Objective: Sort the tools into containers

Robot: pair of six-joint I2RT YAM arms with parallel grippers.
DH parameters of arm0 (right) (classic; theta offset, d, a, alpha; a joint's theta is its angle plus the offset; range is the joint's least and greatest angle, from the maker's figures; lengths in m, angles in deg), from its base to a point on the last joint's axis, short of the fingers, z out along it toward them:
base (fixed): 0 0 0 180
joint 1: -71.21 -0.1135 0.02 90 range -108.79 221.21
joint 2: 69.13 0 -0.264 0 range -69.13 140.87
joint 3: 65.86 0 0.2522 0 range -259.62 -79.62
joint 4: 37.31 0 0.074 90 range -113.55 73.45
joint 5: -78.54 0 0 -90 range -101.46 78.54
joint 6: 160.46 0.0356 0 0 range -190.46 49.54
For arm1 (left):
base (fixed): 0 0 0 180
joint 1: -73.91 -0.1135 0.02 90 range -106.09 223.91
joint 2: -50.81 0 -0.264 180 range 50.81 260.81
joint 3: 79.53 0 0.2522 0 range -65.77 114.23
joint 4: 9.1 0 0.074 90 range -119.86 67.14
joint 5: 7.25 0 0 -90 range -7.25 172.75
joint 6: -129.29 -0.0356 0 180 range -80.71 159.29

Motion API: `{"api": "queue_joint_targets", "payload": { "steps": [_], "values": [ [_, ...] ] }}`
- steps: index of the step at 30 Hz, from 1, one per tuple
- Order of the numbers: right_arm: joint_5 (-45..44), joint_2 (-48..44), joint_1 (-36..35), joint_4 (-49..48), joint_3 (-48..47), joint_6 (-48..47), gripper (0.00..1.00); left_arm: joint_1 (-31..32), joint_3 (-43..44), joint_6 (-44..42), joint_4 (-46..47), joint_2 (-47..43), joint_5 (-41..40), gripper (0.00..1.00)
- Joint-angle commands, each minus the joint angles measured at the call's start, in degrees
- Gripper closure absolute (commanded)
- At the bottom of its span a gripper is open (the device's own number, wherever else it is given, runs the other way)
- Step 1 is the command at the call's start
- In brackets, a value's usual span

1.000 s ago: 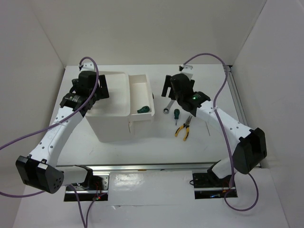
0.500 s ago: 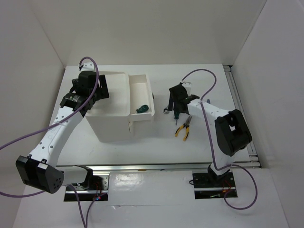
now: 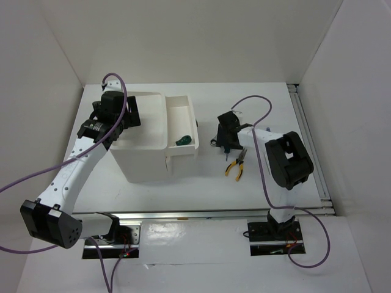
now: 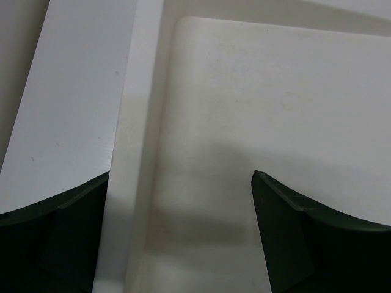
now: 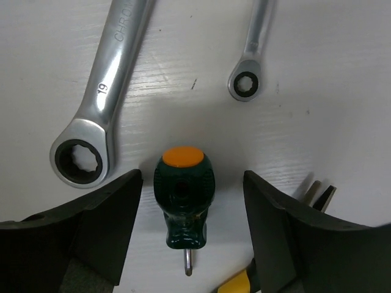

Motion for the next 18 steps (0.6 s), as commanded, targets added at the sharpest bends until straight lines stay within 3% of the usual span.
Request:
{"api": "queue_joint_targets", "payload": {
  "steps": [1,3,4,5,6,9,18],
  "values": [
    [1.45,-0.06,0.67,-3.33,0.66,0.11,0.27,1.56,-1.60,0.85,-2.89,3.19,8.23,0.02],
    [1.46,-0.06,1.19,-3.94,1.19,0.11,0.44,1.56,-1.60,0.85,-2.89,3.19,8.23,0.02],
    [1.46,-0.06,1.20,-3.94,1.19,0.11,0.56,1.56,-1.60,0.85,-2.89,3.19,8.23,0.02],
    [1.46,-0.67,1.20,-3.94,1.19,0.11,0.79,1.56,-1.60,0.85,-2.89,3.19,8.23,0.02],
    [1.46,-1.20,1.20,-3.94,1.19,0.11,0.86,1.56,-1.60,0.85,-2.89,3.19,8.23,0.02],
    [1.46,-5.24,1.20,-2.01,1.19,0.64,0.94,1.56,-1.60,0.85,-2.89,3.19,8.23,0.02],
    [-1.36,-24.13,-5.99,-0.51,-7.94,0.11,0.94,1.56,-1.60,0.85,-2.89,3.71,8.23,0.02]
  ]
}}
